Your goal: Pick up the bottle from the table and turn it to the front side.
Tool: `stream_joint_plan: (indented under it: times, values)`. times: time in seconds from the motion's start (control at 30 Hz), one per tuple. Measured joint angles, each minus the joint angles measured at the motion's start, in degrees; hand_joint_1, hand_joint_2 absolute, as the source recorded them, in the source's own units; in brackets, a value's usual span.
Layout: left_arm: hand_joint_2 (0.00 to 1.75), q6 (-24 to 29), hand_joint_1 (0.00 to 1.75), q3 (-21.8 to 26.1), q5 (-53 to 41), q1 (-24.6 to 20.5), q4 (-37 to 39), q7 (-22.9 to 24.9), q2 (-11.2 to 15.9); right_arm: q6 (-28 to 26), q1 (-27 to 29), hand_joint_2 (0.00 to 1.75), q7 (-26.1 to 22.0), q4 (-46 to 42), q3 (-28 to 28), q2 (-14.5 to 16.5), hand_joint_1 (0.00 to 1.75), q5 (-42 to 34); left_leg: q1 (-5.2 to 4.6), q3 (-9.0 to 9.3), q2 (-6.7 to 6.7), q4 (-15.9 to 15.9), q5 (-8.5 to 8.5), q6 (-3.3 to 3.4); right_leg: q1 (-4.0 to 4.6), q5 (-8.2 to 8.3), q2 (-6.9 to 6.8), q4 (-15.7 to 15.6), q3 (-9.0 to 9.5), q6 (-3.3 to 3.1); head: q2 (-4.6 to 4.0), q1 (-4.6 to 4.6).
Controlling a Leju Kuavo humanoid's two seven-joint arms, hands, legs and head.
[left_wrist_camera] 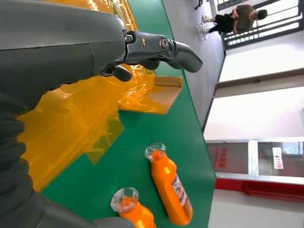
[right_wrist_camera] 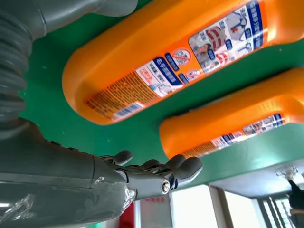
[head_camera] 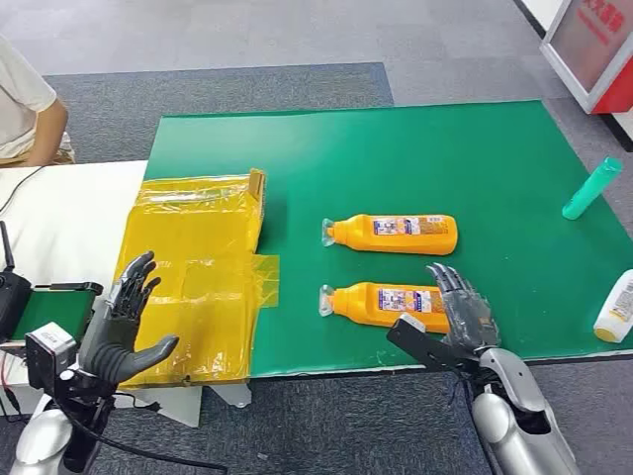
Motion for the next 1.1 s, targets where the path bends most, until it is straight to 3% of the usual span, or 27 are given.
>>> stream_joint_plan:
  times: [0.27,0.53,1.0,1.1]
  values:
    - [1.75,-0.8,0.00,0.7,1.9,-0.1,-0.9,-0.5,-0.1,-0.4,-1.3,1.75,0.1,2.2,1.3,-0.6,0.00,4.2,0.00,0.00,0.00,0.0,0.00,0.00,0.00,0.00,0.00,0.0,0.01,0.00,0.00,0.00]
    - [1.75,-2.8,0.00,0.8,3.9,-0.1,-2.9,-2.2,-0.2,0.1,-5.9,1.75,2.5,7.9,5.1,-2.9,0.00,16.6,0.00,0.00,0.00,0.0,0.01,0.01,0.00,0.02,-0.01,0.0,0.01,0.01,0.00,0.01]
    - [1.75,-4.4,0.00,2.1,4.6,1.6,-7.7,-4.4,-0.2,4.3,-11.1,1.75,3.1,16.2,8.0,-5.0,0.00,19.1,0.00,0.00,0.00,0.0,0.01,0.01,0.00,0.02,0.00,0.0,0.02,0.01,0.00,0.00]
    - [1.75,-4.4,0.00,2.7,4.6,1.8,-8.4,-4.5,-0.2,7.7,-12.9,1.75,2.7,18.0,8.3,-5.1,0.00,16.8,0.00,0.06,0.00,0.0,0.01,0.00,0.00,0.03,0.02,0.0,0.05,-0.01,0.00,-0.01]
